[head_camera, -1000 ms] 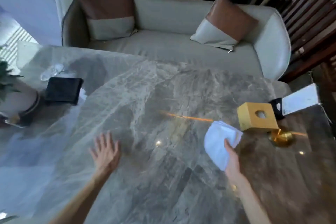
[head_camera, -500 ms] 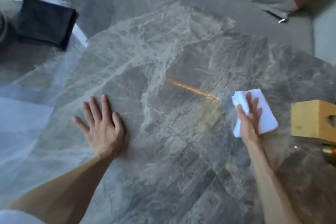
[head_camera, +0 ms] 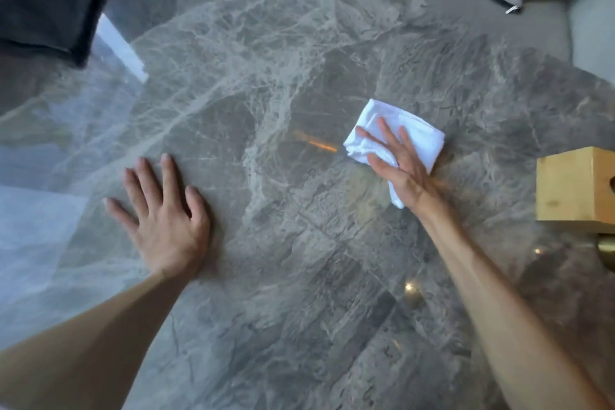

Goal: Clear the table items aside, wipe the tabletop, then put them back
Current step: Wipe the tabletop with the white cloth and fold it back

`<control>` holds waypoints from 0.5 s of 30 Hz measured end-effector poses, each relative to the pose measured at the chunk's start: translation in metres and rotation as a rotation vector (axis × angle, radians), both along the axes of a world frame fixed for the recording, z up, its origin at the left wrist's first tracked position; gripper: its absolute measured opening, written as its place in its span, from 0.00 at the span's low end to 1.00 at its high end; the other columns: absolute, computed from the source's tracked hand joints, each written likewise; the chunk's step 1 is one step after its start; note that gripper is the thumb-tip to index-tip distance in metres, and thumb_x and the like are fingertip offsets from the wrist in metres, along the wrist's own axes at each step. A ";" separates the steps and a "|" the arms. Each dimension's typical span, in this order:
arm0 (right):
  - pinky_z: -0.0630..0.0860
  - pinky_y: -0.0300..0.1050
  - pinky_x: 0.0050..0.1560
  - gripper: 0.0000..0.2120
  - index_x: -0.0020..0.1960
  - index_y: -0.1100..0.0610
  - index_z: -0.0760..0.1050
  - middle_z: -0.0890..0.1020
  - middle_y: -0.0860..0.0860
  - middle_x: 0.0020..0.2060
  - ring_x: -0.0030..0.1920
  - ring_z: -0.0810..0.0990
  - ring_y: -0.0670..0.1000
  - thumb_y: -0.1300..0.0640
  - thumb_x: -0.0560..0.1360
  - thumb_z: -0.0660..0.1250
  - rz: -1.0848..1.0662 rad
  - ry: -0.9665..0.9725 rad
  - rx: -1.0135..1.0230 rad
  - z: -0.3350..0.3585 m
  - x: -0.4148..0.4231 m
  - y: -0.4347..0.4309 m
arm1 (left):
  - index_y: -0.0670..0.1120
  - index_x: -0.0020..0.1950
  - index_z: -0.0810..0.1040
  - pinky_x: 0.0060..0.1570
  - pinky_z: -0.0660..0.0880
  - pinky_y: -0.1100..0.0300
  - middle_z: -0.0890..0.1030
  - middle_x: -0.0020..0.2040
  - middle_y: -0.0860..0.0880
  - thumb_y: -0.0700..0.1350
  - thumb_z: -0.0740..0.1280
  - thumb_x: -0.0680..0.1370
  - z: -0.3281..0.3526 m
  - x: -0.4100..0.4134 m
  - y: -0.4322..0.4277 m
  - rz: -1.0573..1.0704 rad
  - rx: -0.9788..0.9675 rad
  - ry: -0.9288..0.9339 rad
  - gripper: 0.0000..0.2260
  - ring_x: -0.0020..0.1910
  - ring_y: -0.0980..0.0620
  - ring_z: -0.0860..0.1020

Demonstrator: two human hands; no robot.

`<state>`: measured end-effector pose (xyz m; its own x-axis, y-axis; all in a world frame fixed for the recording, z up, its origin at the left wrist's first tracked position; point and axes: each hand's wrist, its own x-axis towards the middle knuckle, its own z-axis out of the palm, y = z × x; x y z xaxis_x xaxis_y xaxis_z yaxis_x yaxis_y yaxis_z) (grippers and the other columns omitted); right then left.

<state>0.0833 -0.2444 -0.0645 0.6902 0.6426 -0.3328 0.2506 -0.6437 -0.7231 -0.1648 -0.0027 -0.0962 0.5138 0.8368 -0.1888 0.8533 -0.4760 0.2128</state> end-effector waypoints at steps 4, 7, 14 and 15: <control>0.44 0.51 0.78 0.26 0.71 0.34 0.61 0.60 0.30 0.71 0.75 0.45 0.35 0.41 0.74 0.60 0.034 0.148 -0.022 -0.005 0.003 -0.031 | 0.54 0.78 0.49 0.74 0.40 0.36 0.48 0.80 0.46 0.54 0.49 0.80 -0.001 -0.002 -0.002 0.003 0.008 -0.009 0.26 0.79 0.47 0.44; 0.48 0.55 0.78 0.23 0.63 0.23 0.63 0.66 0.37 0.72 0.76 0.49 0.38 0.33 0.70 0.62 -0.006 0.217 0.050 -0.002 -0.007 -0.047 | 0.54 0.78 0.49 0.74 0.40 0.36 0.48 0.80 0.46 0.54 0.49 0.80 -0.002 -0.002 -0.001 0.001 0.007 -0.012 0.26 0.79 0.46 0.43; 0.51 0.59 0.77 0.21 0.62 0.23 0.65 0.71 0.47 0.71 0.77 0.57 0.50 0.29 0.70 0.62 -0.283 0.207 0.160 -0.006 -0.061 -0.077 | 0.54 0.78 0.47 0.74 0.42 0.34 0.46 0.80 0.45 0.54 0.48 0.79 -0.003 -0.004 0.000 -0.007 -0.005 -0.004 0.27 0.79 0.45 0.43; 0.52 0.58 0.77 0.21 0.63 0.24 0.65 0.70 0.48 0.72 0.77 0.58 0.50 0.30 0.71 0.61 -0.338 0.171 0.143 -0.007 -0.073 -0.077 | 0.54 0.78 0.47 0.73 0.42 0.34 0.46 0.80 0.45 0.54 0.48 0.80 -0.003 -0.004 0.000 -0.008 -0.007 0.000 0.27 0.79 0.45 0.43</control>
